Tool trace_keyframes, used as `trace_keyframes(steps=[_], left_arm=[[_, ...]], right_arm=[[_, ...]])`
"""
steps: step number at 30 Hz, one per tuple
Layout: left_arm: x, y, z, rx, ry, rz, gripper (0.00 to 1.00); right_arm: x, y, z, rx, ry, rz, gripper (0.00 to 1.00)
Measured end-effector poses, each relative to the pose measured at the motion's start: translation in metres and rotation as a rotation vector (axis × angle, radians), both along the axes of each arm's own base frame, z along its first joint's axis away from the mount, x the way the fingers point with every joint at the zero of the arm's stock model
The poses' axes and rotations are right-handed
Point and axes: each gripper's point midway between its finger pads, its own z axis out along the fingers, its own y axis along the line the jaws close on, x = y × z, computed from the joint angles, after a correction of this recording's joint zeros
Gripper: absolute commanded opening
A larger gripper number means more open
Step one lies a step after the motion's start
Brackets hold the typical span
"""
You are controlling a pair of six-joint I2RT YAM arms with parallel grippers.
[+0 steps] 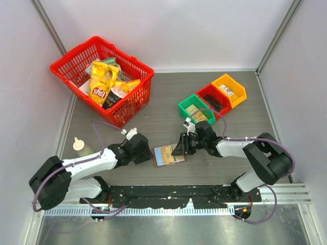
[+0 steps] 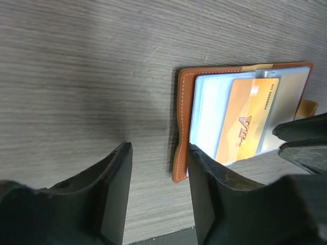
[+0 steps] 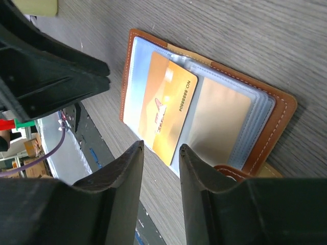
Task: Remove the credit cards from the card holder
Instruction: Remove the credit card from the card holder.
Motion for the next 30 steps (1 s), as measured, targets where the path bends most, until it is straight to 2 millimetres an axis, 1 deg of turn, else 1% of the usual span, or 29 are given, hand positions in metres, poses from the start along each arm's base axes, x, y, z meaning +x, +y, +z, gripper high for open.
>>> trace_keyframes(steps=[2,4,6,8,10,12,14,16,18,21,25,27,30], left_arm=[[-0.002,0.006,0.006,0.006,-0.007,0.005,0.5],[-0.004,0.01,0.012,0.014,-0.012,0.005,0.43],[-0.003,0.011,0.024,0.011,-0.03,-0.002,0.36],[0.001,0.006,0.037,-0.012,-0.053,-0.007,0.3],[0.005,-0.005,0.051,-0.047,-0.073,-0.033,0.24],[0.009,-0.015,0.058,-0.071,-0.077,-0.055,0.2],[0.012,-0.026,0.059,-0.08,-0.07,-0.082,0.16],[0.016,-0.036,0.054,-0.082,-0.054,-0.104,0.14],[0.017,-0.041,0.044,-0.068,-0.032,-0.125,0.13],[0.016,-0.044,0.026,-0.04,0.007,-0.143,0.11],[0.013,-0.045,-0.001,-0.003,0.067,-0.149,0.06],[0.016,-0.053,-0.002,-0.033,0.063,-0.153,0.02],[0.019,-0.062,-0.005,-0.075,0.06,-0.144,0.0]], right_arm=[[0.0,0.003,-0.003,-0.007,0.008,-0.002,0.4],[0.0,0.005,-0.006,-0.016,0.019,-0.008,0.4],[0.001,0.007,-0.007,-0.021,0.021,-0.013,0.41],[0.003,0.007,-0.006,-0.023,0.019,-0.021,0.41],[0.006,0.007,-0.006,-0.028,0.014,-0.032,0.41],[0.008,0.007,-0.006,-0.032,0.008,-0.04,0.41],[0.009,0.007,-0.006,-0.034,0.008,-0.044,0.41],[0.009,0.007,-0.006,-0.035,0.01,-0.049,0.41],[0.01,0.007,-0.006,-0.036,0.01,-0.053,0.41],[0.01,0.007,-0.007,-0.038,0.01,-0.057,0.41],[0.01,0.007,-0.007,-0.041,0.008,-0.058,0.42],[0.01,0.008,-0.007,-0.042,0.007,-0.057,0.42],[0.01,0.008,-0.007,-0.044,0.005,-0.057,0.42]])
